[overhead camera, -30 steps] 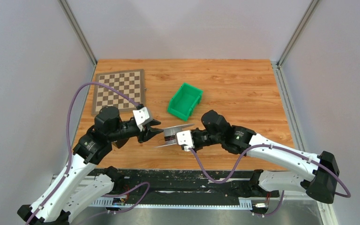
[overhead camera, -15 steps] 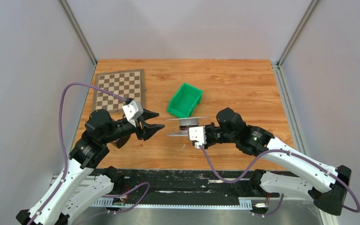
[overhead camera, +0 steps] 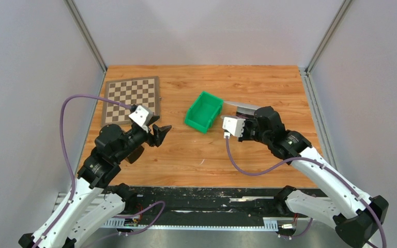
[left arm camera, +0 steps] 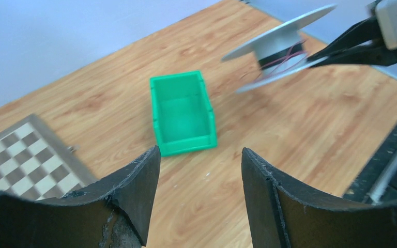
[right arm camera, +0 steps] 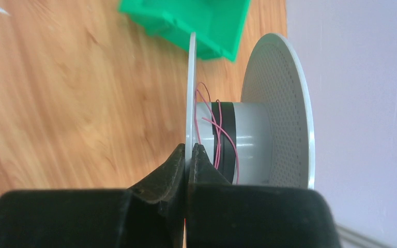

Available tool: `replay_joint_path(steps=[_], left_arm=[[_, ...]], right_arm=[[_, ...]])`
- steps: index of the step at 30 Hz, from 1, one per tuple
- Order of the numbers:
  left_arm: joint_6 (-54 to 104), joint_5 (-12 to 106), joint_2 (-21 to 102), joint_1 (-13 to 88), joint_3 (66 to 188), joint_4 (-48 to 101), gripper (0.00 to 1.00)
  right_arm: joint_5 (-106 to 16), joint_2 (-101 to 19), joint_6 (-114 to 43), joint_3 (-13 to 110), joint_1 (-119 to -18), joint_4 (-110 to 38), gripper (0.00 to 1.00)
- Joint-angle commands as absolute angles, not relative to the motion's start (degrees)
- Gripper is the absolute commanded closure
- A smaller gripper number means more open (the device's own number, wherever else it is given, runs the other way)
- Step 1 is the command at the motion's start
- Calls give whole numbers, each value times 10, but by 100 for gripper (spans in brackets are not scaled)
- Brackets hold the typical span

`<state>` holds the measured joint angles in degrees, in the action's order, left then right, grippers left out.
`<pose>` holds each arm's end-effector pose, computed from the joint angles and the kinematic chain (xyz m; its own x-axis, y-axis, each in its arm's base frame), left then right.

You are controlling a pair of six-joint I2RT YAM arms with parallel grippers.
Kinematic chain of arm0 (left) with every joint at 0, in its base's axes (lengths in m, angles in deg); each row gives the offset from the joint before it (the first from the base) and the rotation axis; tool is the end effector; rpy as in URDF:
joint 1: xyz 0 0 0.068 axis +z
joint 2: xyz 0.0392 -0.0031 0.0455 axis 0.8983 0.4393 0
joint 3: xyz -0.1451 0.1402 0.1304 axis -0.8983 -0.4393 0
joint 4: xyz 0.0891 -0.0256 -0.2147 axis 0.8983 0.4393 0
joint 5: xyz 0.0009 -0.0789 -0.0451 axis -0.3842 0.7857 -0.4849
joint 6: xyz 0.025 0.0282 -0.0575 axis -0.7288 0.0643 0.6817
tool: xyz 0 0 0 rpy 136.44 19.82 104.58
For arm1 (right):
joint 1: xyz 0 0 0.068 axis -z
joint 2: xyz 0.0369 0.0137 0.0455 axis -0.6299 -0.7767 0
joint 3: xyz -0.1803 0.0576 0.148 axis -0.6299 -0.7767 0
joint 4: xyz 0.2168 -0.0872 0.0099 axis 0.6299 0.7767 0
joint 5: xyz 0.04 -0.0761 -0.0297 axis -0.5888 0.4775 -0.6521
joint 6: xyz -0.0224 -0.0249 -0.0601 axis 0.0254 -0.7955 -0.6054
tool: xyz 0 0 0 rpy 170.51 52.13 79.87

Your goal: Wrap the cables

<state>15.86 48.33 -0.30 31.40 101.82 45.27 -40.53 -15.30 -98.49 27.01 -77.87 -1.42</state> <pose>0.1257 -0.0911 0.3395 -0.0838 0.0135 -0.9964 0.6674 0.7433 -0.0461 0.1617 0.1345 0.2814 0.2964 -0.8261 -0.4792 -0.7516 0.1077 -0.6507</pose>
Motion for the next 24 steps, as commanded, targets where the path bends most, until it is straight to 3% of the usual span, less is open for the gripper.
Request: replay_joint_path(steps=[1,9,24], left_arm=[[120,392,-12,316,986,427,33],[128,317,-26,316,915,379,33],[142,362,-36,316,900,376,33]], right_arm=[[-315,-178,-1042,269,-736,-86,100],[-308,-235,-1075,222,-685,-213,100],[-248,-298,-1054,120,-667,-397,99]])
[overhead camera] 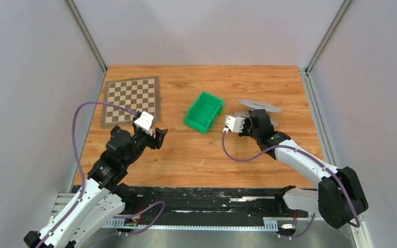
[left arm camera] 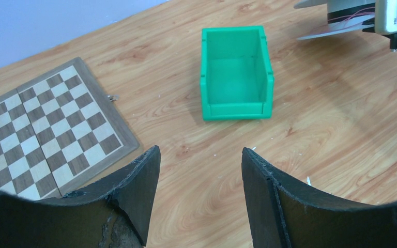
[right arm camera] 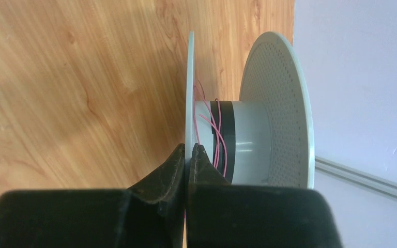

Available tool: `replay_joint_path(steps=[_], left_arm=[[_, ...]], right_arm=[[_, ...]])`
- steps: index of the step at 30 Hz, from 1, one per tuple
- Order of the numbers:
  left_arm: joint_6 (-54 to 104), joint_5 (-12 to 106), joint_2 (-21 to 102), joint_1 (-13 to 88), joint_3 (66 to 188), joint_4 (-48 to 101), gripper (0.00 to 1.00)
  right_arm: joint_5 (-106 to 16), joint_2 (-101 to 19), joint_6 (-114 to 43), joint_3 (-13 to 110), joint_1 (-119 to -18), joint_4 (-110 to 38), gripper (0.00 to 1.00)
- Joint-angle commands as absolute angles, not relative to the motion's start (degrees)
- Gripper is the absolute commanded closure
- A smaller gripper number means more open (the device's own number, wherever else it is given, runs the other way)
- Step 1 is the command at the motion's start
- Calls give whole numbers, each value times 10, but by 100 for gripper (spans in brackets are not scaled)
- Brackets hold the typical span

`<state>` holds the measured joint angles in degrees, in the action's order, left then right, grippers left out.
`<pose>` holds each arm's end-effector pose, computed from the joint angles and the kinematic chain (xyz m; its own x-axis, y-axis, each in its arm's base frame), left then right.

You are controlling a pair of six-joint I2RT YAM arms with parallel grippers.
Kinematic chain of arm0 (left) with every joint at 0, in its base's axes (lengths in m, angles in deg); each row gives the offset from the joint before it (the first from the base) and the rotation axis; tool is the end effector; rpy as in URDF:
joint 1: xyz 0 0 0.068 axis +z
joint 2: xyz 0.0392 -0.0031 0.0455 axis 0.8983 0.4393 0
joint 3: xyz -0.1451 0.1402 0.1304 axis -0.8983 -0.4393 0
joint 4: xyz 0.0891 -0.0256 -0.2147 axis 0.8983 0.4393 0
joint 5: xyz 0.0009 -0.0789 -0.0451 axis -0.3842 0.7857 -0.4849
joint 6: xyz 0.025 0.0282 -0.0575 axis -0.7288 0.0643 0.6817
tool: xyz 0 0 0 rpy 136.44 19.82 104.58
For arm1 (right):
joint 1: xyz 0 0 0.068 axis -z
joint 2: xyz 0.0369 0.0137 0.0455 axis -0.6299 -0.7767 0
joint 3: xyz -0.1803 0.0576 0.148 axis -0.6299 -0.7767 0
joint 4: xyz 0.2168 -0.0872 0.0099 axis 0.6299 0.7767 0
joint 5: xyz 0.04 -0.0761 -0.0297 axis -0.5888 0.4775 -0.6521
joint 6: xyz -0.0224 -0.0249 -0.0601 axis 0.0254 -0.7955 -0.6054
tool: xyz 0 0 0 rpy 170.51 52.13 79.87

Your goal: Wrap the cables

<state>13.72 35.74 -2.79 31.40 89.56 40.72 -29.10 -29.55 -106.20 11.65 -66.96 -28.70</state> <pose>0.1399 -0.0857 0.2844 -0.1357 0.0903 -0.9866 0.4933 0.8698 0.0118 0.2300 0.1132 0.1896 0.0892 -0.9595 -0.2672 -0.6561 0.1453 -0.7406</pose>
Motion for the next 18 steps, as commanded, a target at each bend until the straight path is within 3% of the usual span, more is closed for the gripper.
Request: replay_joint_path(steps=[1,18], left_arm=[[142,361,-39,316,899,374,33],[140,359,-53,316,898,373,33]], right_arm=[[-248,-301,-1051,116,-668,-403,96],[-219,-364,-1002,72,-697,-453,78]])
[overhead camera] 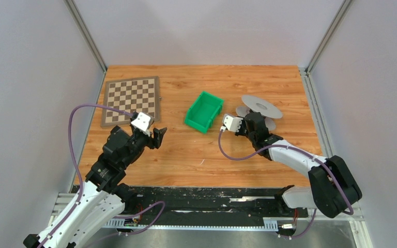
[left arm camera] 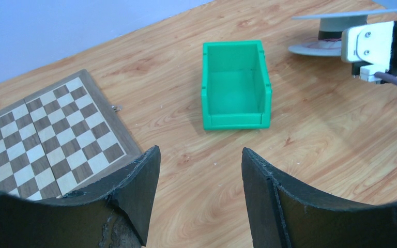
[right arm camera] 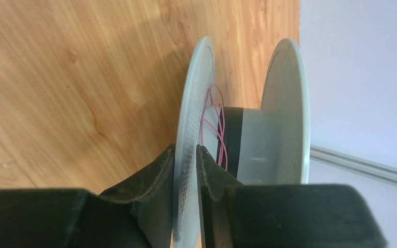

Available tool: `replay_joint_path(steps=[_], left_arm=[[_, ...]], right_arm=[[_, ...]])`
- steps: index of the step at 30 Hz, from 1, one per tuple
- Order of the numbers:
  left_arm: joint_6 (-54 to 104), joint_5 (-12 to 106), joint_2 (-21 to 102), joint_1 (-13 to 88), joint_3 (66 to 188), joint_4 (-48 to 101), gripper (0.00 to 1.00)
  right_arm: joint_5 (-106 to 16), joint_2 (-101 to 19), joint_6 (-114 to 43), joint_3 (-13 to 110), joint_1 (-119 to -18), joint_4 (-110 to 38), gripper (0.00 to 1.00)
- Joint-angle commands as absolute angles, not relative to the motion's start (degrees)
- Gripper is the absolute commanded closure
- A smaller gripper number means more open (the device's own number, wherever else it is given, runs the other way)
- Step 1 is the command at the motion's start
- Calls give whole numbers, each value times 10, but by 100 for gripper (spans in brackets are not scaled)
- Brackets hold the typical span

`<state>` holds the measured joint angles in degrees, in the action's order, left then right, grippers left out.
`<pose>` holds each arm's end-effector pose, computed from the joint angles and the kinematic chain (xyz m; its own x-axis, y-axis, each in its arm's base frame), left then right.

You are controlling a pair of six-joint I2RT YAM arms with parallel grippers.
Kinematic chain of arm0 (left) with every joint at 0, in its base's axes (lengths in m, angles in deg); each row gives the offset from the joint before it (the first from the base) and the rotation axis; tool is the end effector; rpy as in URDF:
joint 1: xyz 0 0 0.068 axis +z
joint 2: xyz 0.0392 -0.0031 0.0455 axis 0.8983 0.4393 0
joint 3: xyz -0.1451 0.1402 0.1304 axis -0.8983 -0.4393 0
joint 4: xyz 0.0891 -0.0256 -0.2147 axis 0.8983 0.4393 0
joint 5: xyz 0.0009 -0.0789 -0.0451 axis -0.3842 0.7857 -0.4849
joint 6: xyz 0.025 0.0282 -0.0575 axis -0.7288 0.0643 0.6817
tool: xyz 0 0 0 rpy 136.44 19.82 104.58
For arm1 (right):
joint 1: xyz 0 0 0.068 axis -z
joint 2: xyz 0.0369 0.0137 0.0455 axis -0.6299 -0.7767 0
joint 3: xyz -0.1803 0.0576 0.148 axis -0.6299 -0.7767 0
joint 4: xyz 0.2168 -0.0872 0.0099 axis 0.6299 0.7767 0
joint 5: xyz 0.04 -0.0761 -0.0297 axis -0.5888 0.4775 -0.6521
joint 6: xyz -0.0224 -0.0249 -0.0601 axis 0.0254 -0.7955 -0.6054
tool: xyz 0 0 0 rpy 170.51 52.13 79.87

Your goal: Wrap the cables

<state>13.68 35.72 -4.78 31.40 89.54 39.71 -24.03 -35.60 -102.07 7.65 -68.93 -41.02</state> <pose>0.1350 -0.0826 0.2914 -0.0919 0.0632 -0.9938 0.4926 0.8702 0.0098 0.2387 0.1228 0.1648 0.0260 -0.9563 -0.2913 -0.6081 0.2161 -0.7639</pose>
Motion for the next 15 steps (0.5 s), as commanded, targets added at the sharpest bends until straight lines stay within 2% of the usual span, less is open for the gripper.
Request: replay_joint_path(steps=[1,6,15], left_arm=[[140,359,-54,316,897,373,33],[139,357,-57,316,896,372,33],[140,352,-65,316,895,372,33]], right_arm=[[-218,-365,-1001,69,-697,-458,77],[-216,-381,-1001,49,-698,-478,73],[-187,-444,-976,45,-712,-501,72]])
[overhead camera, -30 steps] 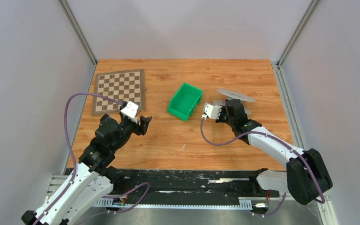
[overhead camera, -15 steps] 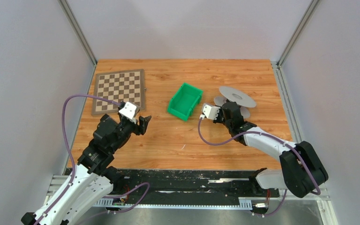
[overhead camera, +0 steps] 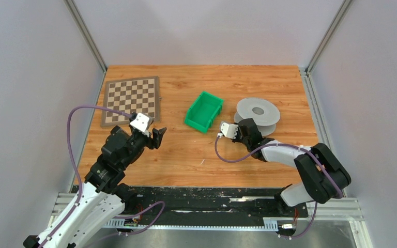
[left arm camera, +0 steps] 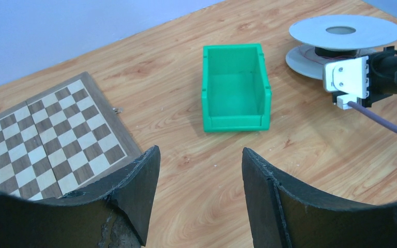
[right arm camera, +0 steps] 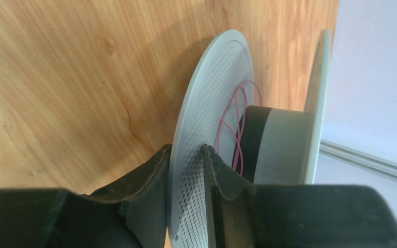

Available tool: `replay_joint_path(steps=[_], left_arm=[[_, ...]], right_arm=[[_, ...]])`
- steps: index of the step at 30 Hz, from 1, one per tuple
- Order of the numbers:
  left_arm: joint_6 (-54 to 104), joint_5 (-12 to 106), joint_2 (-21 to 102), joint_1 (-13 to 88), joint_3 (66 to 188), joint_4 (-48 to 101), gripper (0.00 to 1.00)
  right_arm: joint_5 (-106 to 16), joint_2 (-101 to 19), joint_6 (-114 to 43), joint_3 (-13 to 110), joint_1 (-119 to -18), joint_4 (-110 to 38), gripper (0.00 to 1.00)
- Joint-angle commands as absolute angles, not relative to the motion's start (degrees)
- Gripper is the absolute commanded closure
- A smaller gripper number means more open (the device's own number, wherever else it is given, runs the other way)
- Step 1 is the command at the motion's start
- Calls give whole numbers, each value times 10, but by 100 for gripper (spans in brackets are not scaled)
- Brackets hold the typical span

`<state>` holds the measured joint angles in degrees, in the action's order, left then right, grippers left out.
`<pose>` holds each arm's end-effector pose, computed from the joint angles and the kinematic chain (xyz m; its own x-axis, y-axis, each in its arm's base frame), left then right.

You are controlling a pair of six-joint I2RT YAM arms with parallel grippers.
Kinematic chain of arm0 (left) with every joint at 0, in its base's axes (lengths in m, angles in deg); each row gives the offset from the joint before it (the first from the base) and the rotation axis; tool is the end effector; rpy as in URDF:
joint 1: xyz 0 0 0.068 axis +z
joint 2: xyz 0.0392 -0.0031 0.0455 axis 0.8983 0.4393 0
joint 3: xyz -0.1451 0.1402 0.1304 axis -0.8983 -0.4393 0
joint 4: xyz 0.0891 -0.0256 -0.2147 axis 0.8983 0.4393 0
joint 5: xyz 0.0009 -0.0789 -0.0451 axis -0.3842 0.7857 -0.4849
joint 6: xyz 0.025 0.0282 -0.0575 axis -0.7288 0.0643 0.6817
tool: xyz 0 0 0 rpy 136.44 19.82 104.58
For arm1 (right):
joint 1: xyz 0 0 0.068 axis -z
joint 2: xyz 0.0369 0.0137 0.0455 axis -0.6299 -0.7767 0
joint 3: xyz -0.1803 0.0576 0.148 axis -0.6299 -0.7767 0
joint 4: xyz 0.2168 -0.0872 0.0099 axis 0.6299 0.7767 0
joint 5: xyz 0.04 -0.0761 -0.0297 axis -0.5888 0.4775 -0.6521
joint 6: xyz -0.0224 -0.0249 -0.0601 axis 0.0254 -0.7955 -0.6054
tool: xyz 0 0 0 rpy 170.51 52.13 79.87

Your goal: Wrap the cables

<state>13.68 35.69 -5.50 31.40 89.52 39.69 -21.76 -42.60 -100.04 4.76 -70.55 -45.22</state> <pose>0.1332 -0.0813 0.2931 -0.0813 0.0565 -0.9951 0.4921 0.8705 0.0092 0.2360 0.1276 0.1273 -0.0186 -0.9685 -0.2484 -0.6617 0.1982 -0.7231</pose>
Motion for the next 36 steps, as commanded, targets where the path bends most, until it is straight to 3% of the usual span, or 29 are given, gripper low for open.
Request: replay_joint_path(steps=[1,12,25,32,36], left_arm=[[139,352,-66,317,894,370,33],[140,344,-71,317,891,368,32],[140,343,-70,316,891,368,32],[140,335,-72,316,890,371,32],[141,330,-67,316,910,397,31]], right_arm=[[-186,-448,-972,42,-712,-505,72],[-190,-448,-955,33,-740,-481,60],[-238,-369,-888,101,-795,-290,59],[-280,-293,-704,221,-861,-171,59],[-236,-257,-458,289,-886,-140,58]])
